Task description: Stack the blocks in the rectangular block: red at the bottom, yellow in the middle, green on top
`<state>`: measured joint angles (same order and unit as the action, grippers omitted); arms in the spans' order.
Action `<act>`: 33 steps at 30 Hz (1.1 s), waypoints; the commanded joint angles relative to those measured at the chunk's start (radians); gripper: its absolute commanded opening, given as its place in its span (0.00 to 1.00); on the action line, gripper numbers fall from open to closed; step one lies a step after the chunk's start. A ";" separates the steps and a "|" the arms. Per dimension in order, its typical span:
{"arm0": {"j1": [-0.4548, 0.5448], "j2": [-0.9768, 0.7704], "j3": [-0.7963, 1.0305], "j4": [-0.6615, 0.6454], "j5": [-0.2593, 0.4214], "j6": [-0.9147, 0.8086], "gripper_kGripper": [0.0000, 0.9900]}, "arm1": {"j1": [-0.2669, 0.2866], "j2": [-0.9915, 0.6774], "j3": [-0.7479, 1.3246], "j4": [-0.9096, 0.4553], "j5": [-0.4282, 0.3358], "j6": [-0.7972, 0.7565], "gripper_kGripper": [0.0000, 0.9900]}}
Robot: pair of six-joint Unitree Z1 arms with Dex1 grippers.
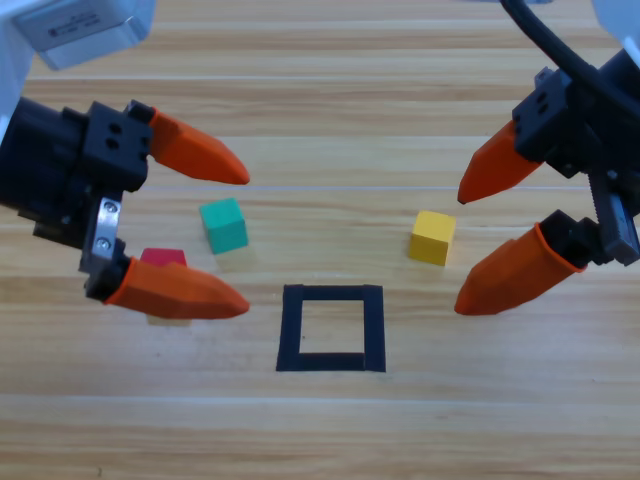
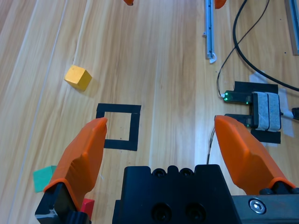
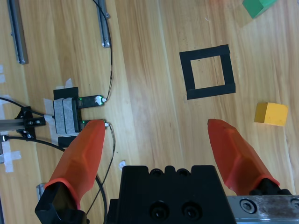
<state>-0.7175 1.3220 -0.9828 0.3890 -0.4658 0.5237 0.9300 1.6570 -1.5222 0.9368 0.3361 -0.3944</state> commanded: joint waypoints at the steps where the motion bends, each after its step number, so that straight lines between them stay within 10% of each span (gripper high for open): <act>1: -0.020 -0.015 0.021 -0.015 0.016 -0.008 1.00 | 0.032 -0.005 0.036 0.017 -0.015 -0.011 0.98; 9: -0.020 -0.015 0.013 -0.013 0.039 -0.047 1.00 | 0.032 -0.008 0.033 0.017 -0.060 -0.001 0.98; 24: 0.116 0.201 -0.220 0.149 0.372 -0.418 1.00 | -0.112 0.159 -0.016 0.056 -0.423 -0.204 0.98; 33: 0.217 0.430 -0.369 0.327 0.552 -0.653 1.00 | -0.180 0.425 -0.135 0.056 -0.425 -0.267 0.98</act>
<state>-0.5860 1.6409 -1.3039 0.6557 0.0561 -0.0565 0.8142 1.9164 -1.5975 0.9840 -0.0845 -0.6582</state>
